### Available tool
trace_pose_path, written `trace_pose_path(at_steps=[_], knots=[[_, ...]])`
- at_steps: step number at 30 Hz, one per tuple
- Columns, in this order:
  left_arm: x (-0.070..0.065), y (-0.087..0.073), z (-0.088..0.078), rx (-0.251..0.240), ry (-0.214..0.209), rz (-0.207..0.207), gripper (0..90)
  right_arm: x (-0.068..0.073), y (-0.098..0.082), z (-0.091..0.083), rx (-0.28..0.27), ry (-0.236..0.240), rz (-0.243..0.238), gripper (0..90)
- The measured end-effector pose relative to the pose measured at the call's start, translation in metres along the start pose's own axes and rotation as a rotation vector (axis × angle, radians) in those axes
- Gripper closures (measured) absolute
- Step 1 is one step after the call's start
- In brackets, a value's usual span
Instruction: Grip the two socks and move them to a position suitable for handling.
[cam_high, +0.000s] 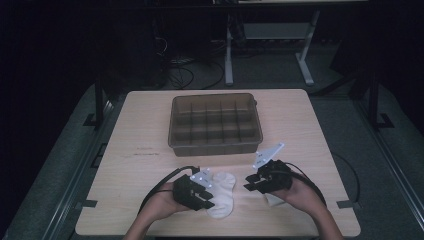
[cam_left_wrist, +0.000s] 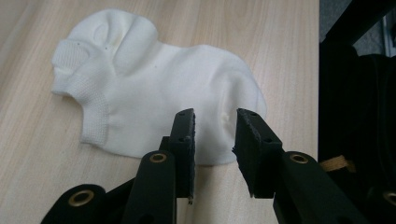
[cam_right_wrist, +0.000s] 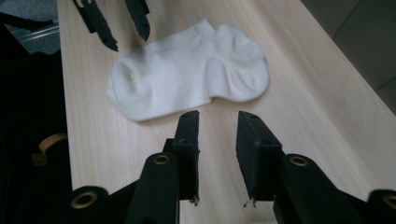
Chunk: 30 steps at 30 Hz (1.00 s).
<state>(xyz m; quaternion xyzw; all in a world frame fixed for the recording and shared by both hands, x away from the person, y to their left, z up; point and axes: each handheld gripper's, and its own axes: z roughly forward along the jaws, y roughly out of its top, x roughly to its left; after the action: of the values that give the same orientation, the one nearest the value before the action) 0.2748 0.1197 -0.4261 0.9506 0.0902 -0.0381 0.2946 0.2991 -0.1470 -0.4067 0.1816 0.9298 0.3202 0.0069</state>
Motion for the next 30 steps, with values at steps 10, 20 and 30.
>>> trace_pose_path(at_steps=[10,20,30], knots=[[-0.007,-0.003,-0.003,-0.019,-0.023,0.028,76.4,-0.009,0.044,0.032,0.037,0.024,-0.014,84.5],[-0.006,0.001,0.007,-0.011,-0.064,0.046,83.7,-0.028,0.056,0.068,0.098,0.047,0.027,89.3],[-0.001,-0.001,0.019,0.004,-0.056,0.024,83.6,-0.036,0.051,0.084,0.160,0.049,0.039,89.3]])
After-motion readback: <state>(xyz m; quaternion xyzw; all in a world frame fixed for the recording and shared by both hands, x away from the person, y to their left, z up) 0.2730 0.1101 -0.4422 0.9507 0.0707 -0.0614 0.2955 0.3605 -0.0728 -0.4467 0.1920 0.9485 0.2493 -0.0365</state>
